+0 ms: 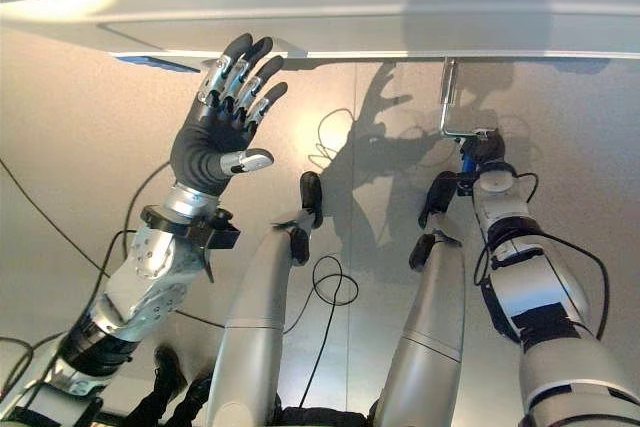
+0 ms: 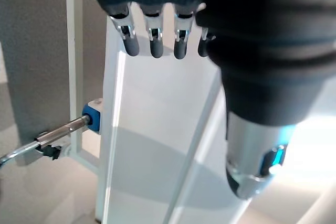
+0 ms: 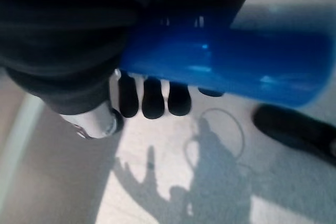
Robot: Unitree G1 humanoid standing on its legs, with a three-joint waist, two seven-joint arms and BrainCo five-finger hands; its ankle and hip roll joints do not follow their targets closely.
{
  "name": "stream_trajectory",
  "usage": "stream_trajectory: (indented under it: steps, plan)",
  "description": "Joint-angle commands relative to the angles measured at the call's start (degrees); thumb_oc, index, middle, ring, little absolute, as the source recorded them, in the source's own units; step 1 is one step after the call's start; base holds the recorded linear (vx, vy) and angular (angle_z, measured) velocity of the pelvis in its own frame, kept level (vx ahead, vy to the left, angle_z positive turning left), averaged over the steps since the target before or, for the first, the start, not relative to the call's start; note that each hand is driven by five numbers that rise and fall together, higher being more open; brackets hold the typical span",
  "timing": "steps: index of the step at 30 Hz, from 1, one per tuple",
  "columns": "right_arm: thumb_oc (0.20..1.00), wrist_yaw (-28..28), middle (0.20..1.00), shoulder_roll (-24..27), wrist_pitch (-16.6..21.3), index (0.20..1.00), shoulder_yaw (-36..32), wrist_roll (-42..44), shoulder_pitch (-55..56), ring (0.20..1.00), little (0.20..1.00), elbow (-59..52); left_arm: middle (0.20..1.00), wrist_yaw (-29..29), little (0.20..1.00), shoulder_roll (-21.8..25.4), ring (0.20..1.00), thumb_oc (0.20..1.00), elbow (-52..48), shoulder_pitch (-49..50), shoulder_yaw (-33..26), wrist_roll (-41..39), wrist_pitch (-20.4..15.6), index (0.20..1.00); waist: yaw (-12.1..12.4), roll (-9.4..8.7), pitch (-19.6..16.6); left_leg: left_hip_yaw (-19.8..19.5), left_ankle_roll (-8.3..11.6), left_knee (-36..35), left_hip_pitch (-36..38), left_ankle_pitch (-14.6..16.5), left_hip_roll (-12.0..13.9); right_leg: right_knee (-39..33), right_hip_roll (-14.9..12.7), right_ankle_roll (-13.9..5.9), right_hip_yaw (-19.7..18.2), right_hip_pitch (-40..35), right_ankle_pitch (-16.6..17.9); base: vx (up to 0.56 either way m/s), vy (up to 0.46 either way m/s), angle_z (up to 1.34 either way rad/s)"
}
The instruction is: Raise the hospital bed
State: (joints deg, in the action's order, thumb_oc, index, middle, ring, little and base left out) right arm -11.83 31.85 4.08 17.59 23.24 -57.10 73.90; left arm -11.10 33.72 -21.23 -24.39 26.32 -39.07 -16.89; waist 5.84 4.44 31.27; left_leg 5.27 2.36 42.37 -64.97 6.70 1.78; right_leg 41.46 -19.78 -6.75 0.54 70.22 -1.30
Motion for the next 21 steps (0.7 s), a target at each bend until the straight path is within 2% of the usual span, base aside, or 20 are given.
stream_trajectory:
  steps: [1,4,7,10,11,15,16,17,18,21]
  plan:
    - [0.2,-0.65,0.2,1.55,-2.31,0.2,1.34,1.14,3.43,0.2,0.2,3.7,1.0,0.19,1.0,-3.37,1.0,1.0,-5.56,1.64,-1.01,0.22,-2.25,1.0,-1.19,6.27,-1.48,-4.0,2.59,-6.09,0.37,-6.04,0.37,4.91,0.94,-1.5,1.26,-2.32,-2.43,0.01,0.05,0.06]
    - [0.2,-0.37,0.2,-0.5,-2.4,0.2,1.15,1.1,4.16,0.2,0.2,3.44,1.0,-0.22,1.0,-3.76,1.0,1.0,-5.96,2.07,-1.04,0.26,-2.13,1.0,-0.73,7.03,-1.48,-4.1,2.61,-5.26,-0.26,-5.86,0.19,5.83,0.67,-1.49,1.34,-1.88,-2.86,0.03,0.02,0.05]
    - [0.2,-0.25,0.2,-1.45,-2.42,0.2,1.07,1.6,3.8,0.2,0.2,3.07,1.0,-0.48,1.0,-3.99,1.0,1.0,-5.82,1.76,-1.06,0.26,-2.01,1.0,-0.52,7.2,-1.48,-4.12,2.58,-5.02,-1.3,-6.46,0.18,5.77,0.55,-1.33,1.49,-1.2,-2.35,0.0,0.0,0.0]
    - [0.2,0.08,0.2,-2.62,-2.43,0.2,1.07,2.11,4.32,0.2,0.2,2.59,1.0,-0.56,1.0,-4.3,1.0,1.0,-5.84,2.28,-1.07,0.2,-1.9,1.0,-0.45,7.32,-1.48,-4.17,2.61,-4.13,-1.38,-5.75,0.11,6.57,0.4,-1.42,1.42,-1.18,-3.03,0.0,0.0,0.0]
    - [0.2,0.31,0.2,-4.73,-2.22,0.2,1.6,2.83,3.97,0.2,0.2,1.55,1.0,-0.8,1.0,-4.74,1.0,1.0,-5.87,2.39,-0.88,-0.13,-1.85,1.0,-0.23,7.56,-1.48,-4.21,2.58,-3.81,-1.67,-5.77,0.02,6.75,0.39,-1.32,1.26,-1.03,-2.92,0.0,0.0,0.0]
    - [0.2,0.19,0.2,-4.88,-2.28,0.2,1.66,2.86,4.09,0.2,0.2,1.41,1.0,-0.81,1.0,-4.66,1.0,1.0,-5.92,2.56,-0.96,-0.13,-1.84,1.0,-0.33,7.45,-1.48,-4.19,2.58,-3.66,-1.64,-5.62,0.02,6.87,0.37,-1.34,1.21,-1.05,-3.04,0.0,0.0,0.0]
    - [0.2,0.25,0.2,-6.21,-2.18,0.2,2.1,3.32,3.23,0.2,0.2,0.76,1.0,-1.1,1.0,-4.75,1.0,1.0,-5.87,2.19,-1.16,-0.37,-1.78,1.0,-0.2,7.53,-1.48,-4.18,2.53,-3.73,-2.45,-6.29,0.09,6.53,0.37,-1.13,1.28,-0.49,-2.49,0.01,0.044,-0.01]
    - [0.2,0.26,0.2,-8.33,-2.09,0.2,2.69,3.92,3.08,0.2,0.2,-0.26,1.0,-1.53,1.0,-4.94,1.0,1.0,-5.92,2.58,-1.22,-0.59,-1.84,1.0,-0.11,7.53,-1.48,-3.99,2.66,-3.27,-2.16,-5.61,0.05,6.74,0.26,-1.24,1.15,-0.92,-3.04,-0.01,0.061,0.0]
    - [0.2,0.44,0.2,-8.73,-2.19,0.2,3.05,3.71,2.57,0.2,0.2,-0.51,1.0,-1.59,1.0,-4.96,1.0,1.0,-6.06,2.24,-1.4,-0.69,-1.78,1.0,-0.02,7.61,-1.48,-4.01,2.57,-3.58,-2.82,-6.3,0.01,6.4,0.24,-1.1,1.29,-0.33,-2.41,0.02,0.051,0.01]
    - [0.2,0.88,0.2,-11.46,-2.32,0.2,4.53,3.18,3.04,0.2,0.2,-1.85,1.0,-2.12,1.0,-5.2,1.0,1.0,-5.92,2.84,-1.4,-0.75,-1.78,1.0,-0.01,7.64,-1.48,-4.02,2.71,-2.98,-2.67,-5.7,-0.1,6.86,0.11,-1.24,1.16,-0.69,-3.01,0.0,0.011,0.0]
